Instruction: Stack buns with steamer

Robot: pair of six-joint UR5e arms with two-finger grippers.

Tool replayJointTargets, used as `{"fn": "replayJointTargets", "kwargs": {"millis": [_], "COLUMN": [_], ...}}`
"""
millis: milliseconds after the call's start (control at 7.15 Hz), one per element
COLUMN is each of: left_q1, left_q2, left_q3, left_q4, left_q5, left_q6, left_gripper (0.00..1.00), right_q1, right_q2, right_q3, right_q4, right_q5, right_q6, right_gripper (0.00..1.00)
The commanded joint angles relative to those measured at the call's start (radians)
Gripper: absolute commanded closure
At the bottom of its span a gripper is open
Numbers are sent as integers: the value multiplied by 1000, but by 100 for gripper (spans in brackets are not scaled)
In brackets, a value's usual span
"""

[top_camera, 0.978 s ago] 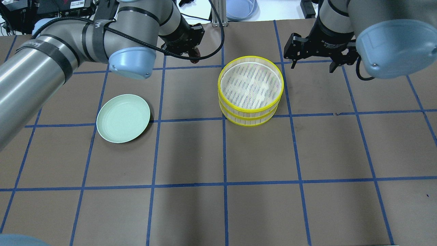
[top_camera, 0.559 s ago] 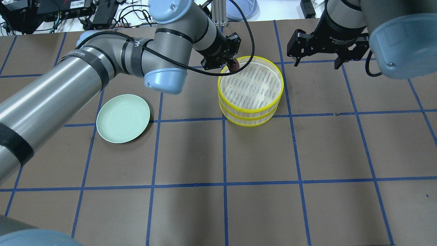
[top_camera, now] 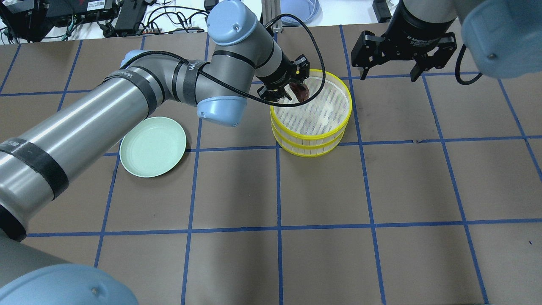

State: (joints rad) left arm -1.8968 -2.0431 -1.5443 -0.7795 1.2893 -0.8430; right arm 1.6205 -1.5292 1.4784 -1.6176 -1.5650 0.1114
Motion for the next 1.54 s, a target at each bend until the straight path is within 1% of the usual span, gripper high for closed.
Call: {"fn": "replayJointTargets", "kwargs": {"millis": [0, 140, 280, 419, 559, 699, 839, 978, 1118, 1258, 1398], "left_q1": [-1, 1, 8, 40, 100, 181, 271, 316, 352, 395, 424], "left_q2": [3, 14, 38, 69, 107, 144, 181, 216, 245, 276, 315], "left_q3": [1, 9, 18, 27, 29, 29, 29, 29, 29, 29, 29], "left_q4": [-1, -7, -50, -120, -185, -251, -349, -404, -472, -536, -570], "left_q5": [4, 10, 107, 148, 157, 175, 197, 265, 277, 321, 381], "left_q6": [-1, 1, 4, 78, 204, 383, 571, 670, 680, 729, 863], "left_gripper": [0, 0, 0, 0, 0, 0, 0, 0, 0, 0, 0], "right_q1": [2, 2, 2, 2, 2, 2, 2, 2, 2, 2, 2], "right_q2": [15, 17, 17, 17, 17, 18, 17, 17, 17, 17, 17], "right_q3": [-20, -18, -18, -16, -15, -9, -6, -6, -6, -6, -6], "right_q4": [18, 18, 18, 18, 19, 18, 18, 16, 13, 15, 13], "right_q5": [-1, -1, -3, -3, -3, -3, -1, -1, 0, 2, 0], "right_q6": [-70, -76, -76, -76, -76, -76, -76, -76, -76, -76, -76], "right_gripper": [0, 0, 0, 0, 0, 0, 0, 0, 0, 0, 0]}}
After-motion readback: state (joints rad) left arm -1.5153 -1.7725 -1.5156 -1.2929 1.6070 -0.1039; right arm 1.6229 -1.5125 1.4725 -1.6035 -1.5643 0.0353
